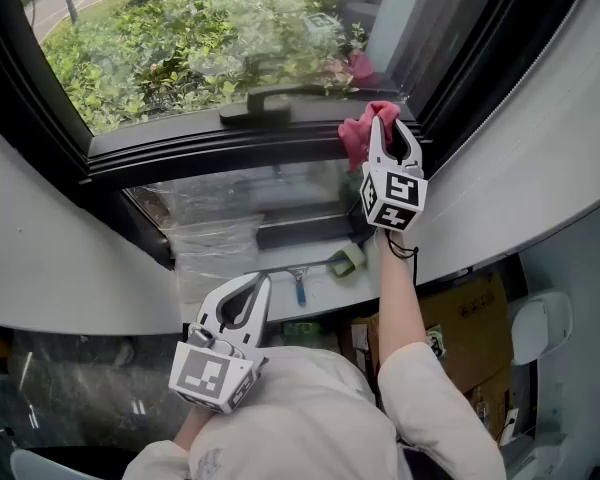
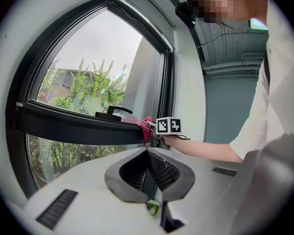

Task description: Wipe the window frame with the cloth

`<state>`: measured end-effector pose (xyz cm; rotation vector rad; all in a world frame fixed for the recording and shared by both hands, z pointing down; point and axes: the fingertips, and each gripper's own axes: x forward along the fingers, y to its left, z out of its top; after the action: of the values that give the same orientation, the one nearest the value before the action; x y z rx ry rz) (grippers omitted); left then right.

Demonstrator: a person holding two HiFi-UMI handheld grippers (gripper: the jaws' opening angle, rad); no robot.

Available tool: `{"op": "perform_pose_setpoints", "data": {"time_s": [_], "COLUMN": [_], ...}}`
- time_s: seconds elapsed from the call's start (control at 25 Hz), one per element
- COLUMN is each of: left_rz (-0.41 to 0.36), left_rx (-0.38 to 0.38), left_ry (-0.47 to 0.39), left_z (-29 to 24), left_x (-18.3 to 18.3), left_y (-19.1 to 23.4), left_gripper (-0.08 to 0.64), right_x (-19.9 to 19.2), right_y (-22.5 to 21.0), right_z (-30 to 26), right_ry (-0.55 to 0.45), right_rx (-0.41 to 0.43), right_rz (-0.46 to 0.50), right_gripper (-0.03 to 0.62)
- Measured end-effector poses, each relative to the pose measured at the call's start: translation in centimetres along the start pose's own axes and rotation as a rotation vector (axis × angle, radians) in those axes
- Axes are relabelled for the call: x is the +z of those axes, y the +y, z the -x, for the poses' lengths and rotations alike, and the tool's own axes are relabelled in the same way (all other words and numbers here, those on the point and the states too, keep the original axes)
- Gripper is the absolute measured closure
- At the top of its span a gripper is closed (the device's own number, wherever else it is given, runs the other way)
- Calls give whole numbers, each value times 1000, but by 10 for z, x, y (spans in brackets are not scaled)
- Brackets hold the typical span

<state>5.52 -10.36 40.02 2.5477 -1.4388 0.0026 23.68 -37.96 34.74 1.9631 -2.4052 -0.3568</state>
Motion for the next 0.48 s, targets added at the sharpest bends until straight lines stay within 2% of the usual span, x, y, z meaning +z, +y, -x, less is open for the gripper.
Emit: {"op": "perform_pose_setpoints", "data": {"time_s": [0.48], "left_rz": [1], "left_rx": [-5], "left_ry": [-2], "left_z": [-1], "left_x": [0], "left_y": [-1], "left_gripper": [552], "right_x": [5], "right_y": [22], "right_z": [2], "right_ry": [-17], "right_rx": [21], "right_rz": [7], "right_gripper": [506]}}
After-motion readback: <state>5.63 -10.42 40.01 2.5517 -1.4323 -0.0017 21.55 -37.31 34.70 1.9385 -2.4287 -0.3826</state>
